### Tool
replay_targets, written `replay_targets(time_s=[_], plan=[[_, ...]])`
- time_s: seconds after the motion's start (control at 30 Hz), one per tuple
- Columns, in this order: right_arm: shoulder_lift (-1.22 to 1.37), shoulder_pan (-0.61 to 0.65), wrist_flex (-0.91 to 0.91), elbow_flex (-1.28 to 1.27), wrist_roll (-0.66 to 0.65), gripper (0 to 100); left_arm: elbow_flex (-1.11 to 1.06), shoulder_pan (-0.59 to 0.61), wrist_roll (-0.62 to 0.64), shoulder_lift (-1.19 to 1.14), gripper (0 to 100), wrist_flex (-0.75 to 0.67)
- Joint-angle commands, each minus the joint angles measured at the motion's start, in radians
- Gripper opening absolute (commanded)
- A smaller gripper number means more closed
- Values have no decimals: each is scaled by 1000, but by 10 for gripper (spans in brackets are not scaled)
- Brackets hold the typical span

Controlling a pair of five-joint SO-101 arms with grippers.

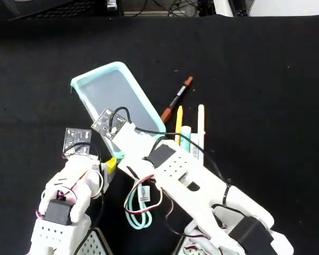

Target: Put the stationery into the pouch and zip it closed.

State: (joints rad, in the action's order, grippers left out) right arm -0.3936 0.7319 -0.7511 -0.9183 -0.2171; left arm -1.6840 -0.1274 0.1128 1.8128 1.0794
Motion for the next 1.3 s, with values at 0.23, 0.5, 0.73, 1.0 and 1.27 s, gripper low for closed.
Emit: replay_targets(time_s=[0.23, 0.5, 0.73, 1.0, 1.27], plan=[[-36, -103, -37, 15, 0, 12, -15, -19, 9, 6, 224, 5], [-36, -106, -38, 16, 0, 12, -15, -113, 14, 5, 225, -32], [-59, -106, -44, 21, 0, 12, -15, -113, 6, 3, 225, -57], [-220, -106, -121, 1, 8, 13, -16, -15, -46, -41, 225, -117], [-232, -106, -95, -27, 3, 14, -13, -42, -11, -316, 223, -407]])
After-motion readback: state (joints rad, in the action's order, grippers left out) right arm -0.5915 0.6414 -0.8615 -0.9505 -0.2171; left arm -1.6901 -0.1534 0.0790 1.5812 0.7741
